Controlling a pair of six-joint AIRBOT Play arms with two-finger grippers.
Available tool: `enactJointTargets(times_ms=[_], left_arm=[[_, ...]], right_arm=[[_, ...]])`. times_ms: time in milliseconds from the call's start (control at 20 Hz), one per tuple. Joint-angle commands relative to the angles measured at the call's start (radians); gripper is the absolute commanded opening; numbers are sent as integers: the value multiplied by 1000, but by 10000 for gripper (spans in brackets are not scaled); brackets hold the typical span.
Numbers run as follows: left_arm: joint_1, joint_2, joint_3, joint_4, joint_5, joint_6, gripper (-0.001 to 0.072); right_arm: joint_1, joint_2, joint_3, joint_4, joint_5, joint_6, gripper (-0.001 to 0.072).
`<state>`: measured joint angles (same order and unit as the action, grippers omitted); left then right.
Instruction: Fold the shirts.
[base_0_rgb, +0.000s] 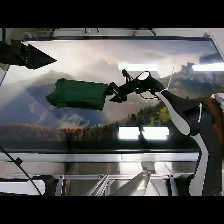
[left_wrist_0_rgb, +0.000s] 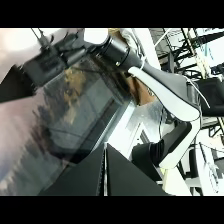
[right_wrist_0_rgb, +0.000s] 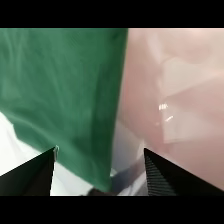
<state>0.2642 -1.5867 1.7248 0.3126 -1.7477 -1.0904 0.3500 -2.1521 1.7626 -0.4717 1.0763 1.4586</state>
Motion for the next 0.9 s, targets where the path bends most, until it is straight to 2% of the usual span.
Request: enactJointTargets(times_ms=[0, 250, 300, 450, 500, 700, 750, 850], left_arm=[[-1, 0, 0, 0, 3, 3, 26], [-1, 0, 0, 1, 0, 18, 26], [-1, 0, 0, 1, -3, 18, 26], [0, 0, 0, 0, -7, 18, 26], [0, 0, 0, 0, -7, 18, 26], [0, 0, 0, 1, -12, 18, 26], [0, 0, 0, 1, -23, 18, 26], [0, 0, 0, 1, -34, 26, 26]], right_arm=[[65, -12, -2, -14, -123, 48, 576], [172, -13, 3, 14, -280, 56, 574], [191, -13, 5, 33, -320, 40, 486], [217, -12, 6, 163, -371, -43, 98], [219, -6, 6, 198, -370, -63, 26], [192, 96, 5, 131, -350, -60, 24], [158, 141, 5, 74, -326, -34, 23], [48, 260, 5, -137, -263, 89, 24]])
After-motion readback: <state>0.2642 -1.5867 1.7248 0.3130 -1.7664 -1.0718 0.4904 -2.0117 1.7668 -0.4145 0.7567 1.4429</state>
